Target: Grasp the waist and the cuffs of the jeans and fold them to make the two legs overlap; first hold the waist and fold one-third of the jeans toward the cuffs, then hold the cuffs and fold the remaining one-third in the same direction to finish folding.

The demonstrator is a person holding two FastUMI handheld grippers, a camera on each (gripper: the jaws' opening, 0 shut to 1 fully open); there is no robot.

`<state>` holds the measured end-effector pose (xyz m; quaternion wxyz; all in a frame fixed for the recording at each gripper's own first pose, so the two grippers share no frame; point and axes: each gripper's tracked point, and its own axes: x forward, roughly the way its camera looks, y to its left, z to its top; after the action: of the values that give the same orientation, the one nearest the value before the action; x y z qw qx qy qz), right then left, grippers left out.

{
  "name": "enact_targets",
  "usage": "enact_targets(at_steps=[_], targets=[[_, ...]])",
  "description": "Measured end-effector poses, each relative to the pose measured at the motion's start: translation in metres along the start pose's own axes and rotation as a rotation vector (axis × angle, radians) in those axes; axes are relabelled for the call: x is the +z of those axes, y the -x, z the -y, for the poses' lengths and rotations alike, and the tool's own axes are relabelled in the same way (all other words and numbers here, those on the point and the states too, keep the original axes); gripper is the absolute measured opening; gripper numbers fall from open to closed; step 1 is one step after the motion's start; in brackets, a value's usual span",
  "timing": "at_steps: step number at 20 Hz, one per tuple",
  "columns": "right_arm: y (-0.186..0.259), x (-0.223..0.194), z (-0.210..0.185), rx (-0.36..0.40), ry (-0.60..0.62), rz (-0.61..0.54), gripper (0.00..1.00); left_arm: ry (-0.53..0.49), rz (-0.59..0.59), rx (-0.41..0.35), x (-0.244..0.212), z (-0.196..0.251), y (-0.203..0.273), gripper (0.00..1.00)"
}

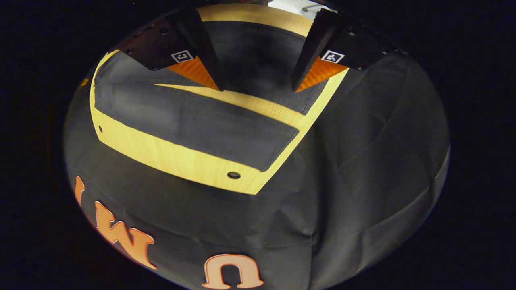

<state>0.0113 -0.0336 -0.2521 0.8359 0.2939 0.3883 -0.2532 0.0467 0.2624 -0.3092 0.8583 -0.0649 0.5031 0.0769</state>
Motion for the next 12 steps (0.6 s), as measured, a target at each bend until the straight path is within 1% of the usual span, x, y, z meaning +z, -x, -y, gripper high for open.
enact_targets(at_steps=[3, 5, 8, 12], targets=[[-0.026, -0.009, 0.023, -0.022, -0.130, -0.089, 0.98, 0.044, -0.082, 0.033, -0.014, -0.005, -0.004, 0.99], [-0.037, -0.010, 0.035, -0.043, -0.178, -0.131, 0.98, 0.082, -0.122, 0.049, -0.021, -0.007, -0.007, 0.99], [-0.055, -0.013, 0.049, -0.063, -0.216, -0.173, 0.98, 0.156, -0.206, 0.066, -0.038, -0.012, -0.012, 0.99], [-0.074, -0.018, 0.070, -0.118, -0.252, -0.226, 0.98, 0.288, -0.320, 0.090, -0.064, -0.018, -0.019, 0.99]])
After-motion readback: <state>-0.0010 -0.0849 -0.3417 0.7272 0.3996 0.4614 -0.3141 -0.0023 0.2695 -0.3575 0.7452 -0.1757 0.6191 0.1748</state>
